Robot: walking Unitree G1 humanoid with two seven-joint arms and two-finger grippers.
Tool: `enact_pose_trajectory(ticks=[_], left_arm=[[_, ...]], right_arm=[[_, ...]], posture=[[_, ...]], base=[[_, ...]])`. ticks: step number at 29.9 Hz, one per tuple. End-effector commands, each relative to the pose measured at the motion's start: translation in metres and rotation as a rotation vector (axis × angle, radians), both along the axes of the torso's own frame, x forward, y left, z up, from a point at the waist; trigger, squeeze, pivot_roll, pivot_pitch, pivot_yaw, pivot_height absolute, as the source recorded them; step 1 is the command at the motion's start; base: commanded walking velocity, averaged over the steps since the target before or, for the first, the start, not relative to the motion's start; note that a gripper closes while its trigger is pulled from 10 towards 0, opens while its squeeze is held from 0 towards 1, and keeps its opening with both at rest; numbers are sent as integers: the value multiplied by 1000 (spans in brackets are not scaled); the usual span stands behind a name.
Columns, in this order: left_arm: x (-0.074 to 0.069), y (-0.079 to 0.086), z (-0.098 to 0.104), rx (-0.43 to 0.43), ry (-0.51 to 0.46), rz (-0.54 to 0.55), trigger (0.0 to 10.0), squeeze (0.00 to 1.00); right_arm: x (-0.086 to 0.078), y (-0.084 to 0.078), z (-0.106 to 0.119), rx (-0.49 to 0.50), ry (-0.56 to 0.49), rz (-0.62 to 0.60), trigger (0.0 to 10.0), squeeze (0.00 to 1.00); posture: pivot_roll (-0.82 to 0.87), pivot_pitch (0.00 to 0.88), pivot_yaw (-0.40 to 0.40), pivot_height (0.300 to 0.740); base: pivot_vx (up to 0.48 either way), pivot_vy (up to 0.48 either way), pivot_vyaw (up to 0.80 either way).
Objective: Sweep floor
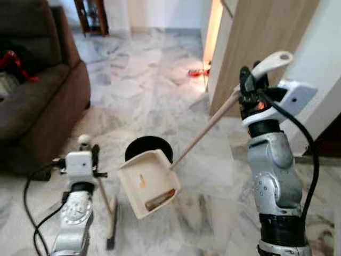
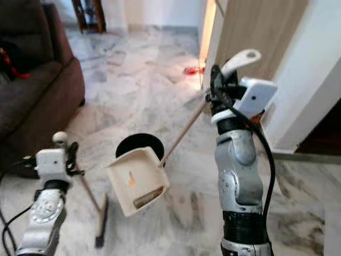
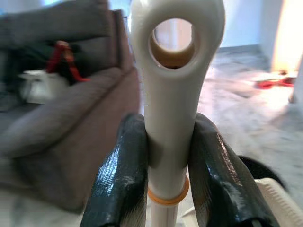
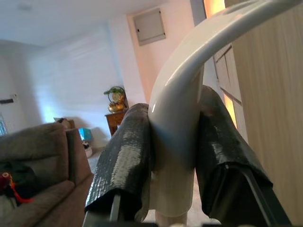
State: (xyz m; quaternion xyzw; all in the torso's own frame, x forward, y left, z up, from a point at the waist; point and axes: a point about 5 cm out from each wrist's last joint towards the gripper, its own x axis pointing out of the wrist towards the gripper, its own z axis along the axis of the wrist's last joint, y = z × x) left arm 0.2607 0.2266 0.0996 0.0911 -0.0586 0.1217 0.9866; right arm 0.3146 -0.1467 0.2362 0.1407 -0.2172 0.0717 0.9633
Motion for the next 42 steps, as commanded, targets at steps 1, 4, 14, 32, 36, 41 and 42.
enact_pose_trajectory(ticks=[1, 4, 14, 32, 36, 41, 42], left_arm=[[-6, 10, 20, 61, -71, 48, 10000, 0], [-14, 19, 27, 76, -83, 91, 10000, 0], [-16, 19, 31, 82, -73, 102, 10000, 0], [-17, 10, 28, 82, -58, 91, 10000, 0], [-16, 9, 28, 83, -56, 86, 10000, 0], [-16, 9, 28, 81, -55, 89, 10000, 0], [-16, 9, 28, 81, -55, 89, 10000, 0]], right_arm=[[-4, -1, 17, 31, -79, 8, 10000, 0], [-4, -2, 17, 31, -79, 8, 10000, 0], [-2, -2, 18, 31, -82, 10, 10000, 0], [-3, -1, 17, 37, -77, 16, 10000, 0], [-2, -1, 18, 38, -78, 18, 10000, 0], [-3, 0, 17, 40, -76, 20, 10000, 0], [-3, 0, 17, 40, -76, 20, 10000, 0]], posture=[[-1, 0, 3, 740], [5, 0, 0, 740], [5, 0, -2, 740], [5, 0, -1, 740], [4, 0, 1, 740], [5, 0, -1, 740], [5, 0, -1, 740]], base=[[0, 0, 0], [0, 0, 0], [0, 0, 0], [280, 0, 0], [337, 0, 0], [338, 0, 0], [337, 0, 0]])
